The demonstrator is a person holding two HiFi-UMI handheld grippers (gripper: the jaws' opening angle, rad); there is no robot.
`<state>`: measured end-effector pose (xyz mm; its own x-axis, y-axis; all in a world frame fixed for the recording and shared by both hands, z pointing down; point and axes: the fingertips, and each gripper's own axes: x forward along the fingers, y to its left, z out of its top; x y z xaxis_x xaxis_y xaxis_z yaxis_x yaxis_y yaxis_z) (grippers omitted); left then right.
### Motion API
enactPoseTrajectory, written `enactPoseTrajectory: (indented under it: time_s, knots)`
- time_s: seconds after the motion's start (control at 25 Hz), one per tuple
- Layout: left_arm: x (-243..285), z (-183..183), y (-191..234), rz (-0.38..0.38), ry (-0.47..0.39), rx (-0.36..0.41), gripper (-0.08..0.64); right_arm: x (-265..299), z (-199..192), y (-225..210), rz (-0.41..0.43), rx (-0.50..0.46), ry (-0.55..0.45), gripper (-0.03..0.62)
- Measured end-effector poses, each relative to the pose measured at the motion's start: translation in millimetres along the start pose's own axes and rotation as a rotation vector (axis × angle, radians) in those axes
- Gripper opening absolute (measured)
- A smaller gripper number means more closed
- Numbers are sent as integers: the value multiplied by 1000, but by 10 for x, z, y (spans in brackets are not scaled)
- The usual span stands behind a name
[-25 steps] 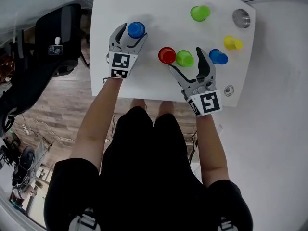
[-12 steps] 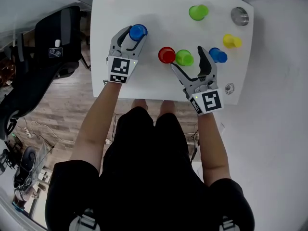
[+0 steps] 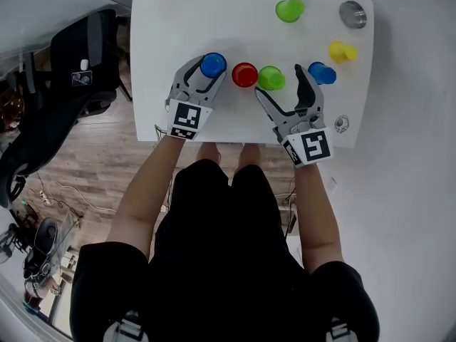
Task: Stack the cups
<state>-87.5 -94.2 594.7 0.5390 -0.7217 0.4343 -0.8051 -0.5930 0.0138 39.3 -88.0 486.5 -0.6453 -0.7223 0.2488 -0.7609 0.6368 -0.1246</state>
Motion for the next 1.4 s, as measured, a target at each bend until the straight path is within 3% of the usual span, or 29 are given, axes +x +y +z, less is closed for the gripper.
enactPoseTrajectory:
  time_s: [0.6,0.92,1.08,1.4]
  knots:
    - [-45,-198,-296,-14,17,-3,247,-65,-190,-10,-1,12,18,413]
    - [-141,-114,-314,-14,3,-20,311,-107,-161,-20,-4,11,9,413]
    - [-321,93,-293,-3,-34,-36,321,-171,-89,-37,-11,4,-1,413]
    - [-447,951,-429,-13,-190,-8,321,-455,-7,-280,-73,0,-14,413]
